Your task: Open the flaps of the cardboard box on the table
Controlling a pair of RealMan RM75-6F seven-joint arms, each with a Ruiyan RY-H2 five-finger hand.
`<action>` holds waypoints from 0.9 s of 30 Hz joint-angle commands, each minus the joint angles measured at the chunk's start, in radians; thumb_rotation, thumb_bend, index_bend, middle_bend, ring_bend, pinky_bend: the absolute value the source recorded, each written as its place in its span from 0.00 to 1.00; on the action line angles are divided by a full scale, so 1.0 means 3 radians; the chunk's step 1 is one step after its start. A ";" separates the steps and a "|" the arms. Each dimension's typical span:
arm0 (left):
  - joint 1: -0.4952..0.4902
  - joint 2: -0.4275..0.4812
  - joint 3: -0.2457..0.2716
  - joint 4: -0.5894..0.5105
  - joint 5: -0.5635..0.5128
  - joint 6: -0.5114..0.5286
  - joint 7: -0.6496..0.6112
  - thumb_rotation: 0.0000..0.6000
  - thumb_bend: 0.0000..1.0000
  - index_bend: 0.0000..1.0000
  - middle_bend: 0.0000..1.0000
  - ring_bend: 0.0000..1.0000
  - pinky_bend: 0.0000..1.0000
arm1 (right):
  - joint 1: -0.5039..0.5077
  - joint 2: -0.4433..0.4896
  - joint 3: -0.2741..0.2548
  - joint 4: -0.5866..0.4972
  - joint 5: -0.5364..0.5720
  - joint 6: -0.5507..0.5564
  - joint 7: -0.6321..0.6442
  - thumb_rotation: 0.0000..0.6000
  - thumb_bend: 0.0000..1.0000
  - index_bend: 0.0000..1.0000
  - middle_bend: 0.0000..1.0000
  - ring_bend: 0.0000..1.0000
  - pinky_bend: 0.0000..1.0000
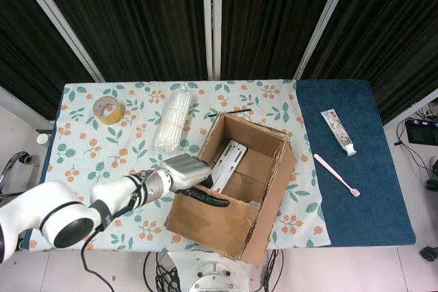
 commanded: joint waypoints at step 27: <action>0.0675 0.0707 -0.1040 -0.0214 0.0137 -0.1167 -0.0658 0.00 0.00 0.55 0.66 0.17 0.14 | -0.0053 0.0038 -0.0030 -0.0126 -0.0089 0.0112 -0.0077 1.00 0.91 0.00 0.00 0.00 0.00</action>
